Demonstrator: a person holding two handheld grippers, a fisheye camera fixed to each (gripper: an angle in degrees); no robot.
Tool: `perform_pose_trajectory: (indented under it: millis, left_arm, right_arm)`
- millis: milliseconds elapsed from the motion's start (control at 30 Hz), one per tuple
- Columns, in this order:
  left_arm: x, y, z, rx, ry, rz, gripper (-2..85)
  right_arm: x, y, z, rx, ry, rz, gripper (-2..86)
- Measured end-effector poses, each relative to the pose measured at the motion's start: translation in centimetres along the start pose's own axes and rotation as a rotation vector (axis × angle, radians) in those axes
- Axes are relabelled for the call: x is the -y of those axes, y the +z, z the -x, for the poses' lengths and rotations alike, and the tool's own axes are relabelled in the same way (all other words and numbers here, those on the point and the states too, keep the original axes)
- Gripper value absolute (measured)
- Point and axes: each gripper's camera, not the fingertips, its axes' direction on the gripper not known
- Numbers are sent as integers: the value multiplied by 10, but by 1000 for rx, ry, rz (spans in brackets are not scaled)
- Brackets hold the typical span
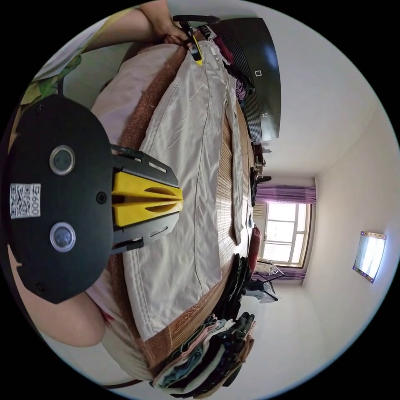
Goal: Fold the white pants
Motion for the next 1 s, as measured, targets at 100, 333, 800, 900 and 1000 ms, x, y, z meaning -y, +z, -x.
perform_pose_trajectory:
  millis: [100, 333, 800, 900, 1000]
  left_arm:
    - [1, 8, 3, 25, 16, -4, 3]
    - [5, 26, 20, 22, 14, -3, 3]
    - [17, 49, 40, 31, 22, -5, 2]
    - [20, 53, 41, 38, 28, -7, 2]
    - [23, 56, 44, 38, 28, -8, 2]
  right_arm:
    - [3, -3, -7, 25, 20, -4, -9]
    - [10, -8, -12, 31, 24, -9, -9]
    - [20, -14, -13, 31, 24, -10, -9]
    - [22, -15, -13, 30, 24, -11, -9]
    - [24, -16, -12, 28, 22, -11, -9]
